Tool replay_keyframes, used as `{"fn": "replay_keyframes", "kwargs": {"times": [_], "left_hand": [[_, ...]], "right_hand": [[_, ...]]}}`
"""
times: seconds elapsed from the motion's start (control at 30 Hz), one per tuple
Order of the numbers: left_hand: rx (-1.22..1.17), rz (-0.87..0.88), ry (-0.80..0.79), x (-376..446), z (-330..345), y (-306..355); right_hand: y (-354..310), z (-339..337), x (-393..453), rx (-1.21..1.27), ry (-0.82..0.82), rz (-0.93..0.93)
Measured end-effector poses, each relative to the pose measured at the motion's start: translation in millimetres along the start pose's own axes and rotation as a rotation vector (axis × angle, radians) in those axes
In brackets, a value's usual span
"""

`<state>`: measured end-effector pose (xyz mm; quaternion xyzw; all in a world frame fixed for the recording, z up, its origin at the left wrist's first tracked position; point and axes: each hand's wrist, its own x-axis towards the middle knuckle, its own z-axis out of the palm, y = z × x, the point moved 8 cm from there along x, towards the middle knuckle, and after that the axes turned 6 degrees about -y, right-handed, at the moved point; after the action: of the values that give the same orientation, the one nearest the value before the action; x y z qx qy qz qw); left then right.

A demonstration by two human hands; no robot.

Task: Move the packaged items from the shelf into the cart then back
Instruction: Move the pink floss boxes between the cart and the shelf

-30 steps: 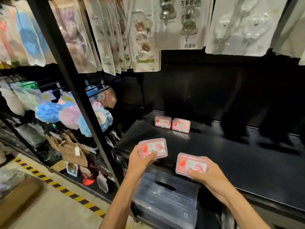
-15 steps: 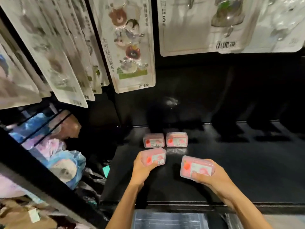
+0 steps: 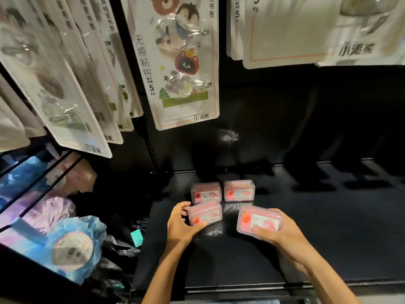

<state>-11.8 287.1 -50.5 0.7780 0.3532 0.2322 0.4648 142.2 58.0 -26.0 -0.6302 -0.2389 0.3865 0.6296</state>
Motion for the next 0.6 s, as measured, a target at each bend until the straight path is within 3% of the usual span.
{"fn": "replay_keyframes", "kwargs": {"times": [0.6], "left_hand": [[-0.238,-0.046,0.073,2.3,8.5,-10.7]], "right_hand": [[13.4,0.4,1.9,0.010,0.066,0.015]]}}
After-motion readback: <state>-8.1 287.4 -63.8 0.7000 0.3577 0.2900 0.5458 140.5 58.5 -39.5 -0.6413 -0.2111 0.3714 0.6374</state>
